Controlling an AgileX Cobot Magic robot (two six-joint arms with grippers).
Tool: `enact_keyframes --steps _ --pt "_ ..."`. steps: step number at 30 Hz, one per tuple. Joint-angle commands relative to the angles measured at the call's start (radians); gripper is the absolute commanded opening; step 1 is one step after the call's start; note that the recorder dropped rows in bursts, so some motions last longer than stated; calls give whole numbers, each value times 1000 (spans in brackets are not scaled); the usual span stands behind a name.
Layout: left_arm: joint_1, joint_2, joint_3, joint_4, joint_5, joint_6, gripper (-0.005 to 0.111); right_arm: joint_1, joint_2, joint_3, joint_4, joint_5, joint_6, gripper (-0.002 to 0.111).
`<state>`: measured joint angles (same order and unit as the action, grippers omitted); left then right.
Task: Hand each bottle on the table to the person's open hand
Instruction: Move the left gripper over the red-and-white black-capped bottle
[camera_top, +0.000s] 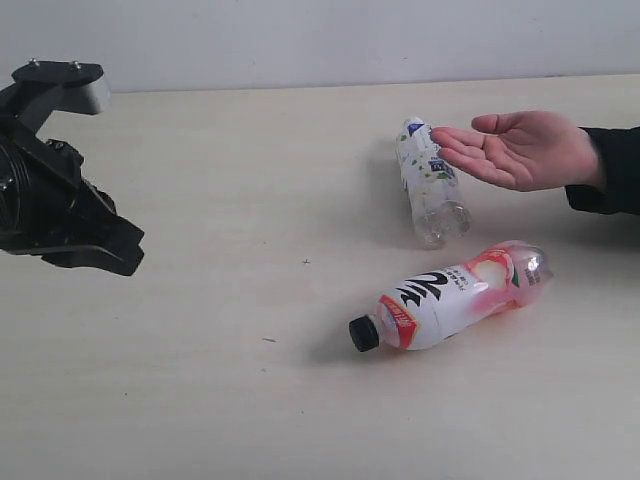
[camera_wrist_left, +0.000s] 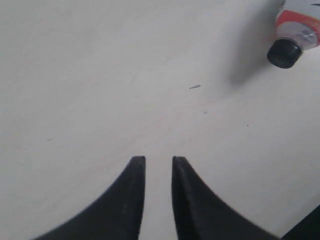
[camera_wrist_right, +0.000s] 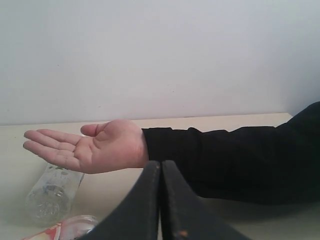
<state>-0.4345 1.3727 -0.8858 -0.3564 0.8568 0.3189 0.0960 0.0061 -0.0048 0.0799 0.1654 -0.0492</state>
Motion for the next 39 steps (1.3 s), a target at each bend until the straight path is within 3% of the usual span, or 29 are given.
enact_keyframes --steps 1,6,22,26,32,36,39 --pt "4 -1 -9 -113 5 103 38 -3 -6 5 0 -10 -1 0" --pt "2 -1 -9 -211 10 210 55 -3 -6 5 0 -10 -1 0" --pt "-6 -1 -9 -232 0 258 55 -3 -6 5 0 -10 -1 0" --pt "-75 -1 -9 -230 -44 266 55 -3 -6 5 0 -10 -1 0" --pt "-254 1 -38 -145 -190 257 55 -3 -6 5 0 -10 -1 0" --pt "-297 1 -116 -39 -127 117 55 -3 -6 5 0 -10 -1 0" --pt "-316 1 -129 -16 -117 117 55 -3 -6 5 0 -10 -1 0"
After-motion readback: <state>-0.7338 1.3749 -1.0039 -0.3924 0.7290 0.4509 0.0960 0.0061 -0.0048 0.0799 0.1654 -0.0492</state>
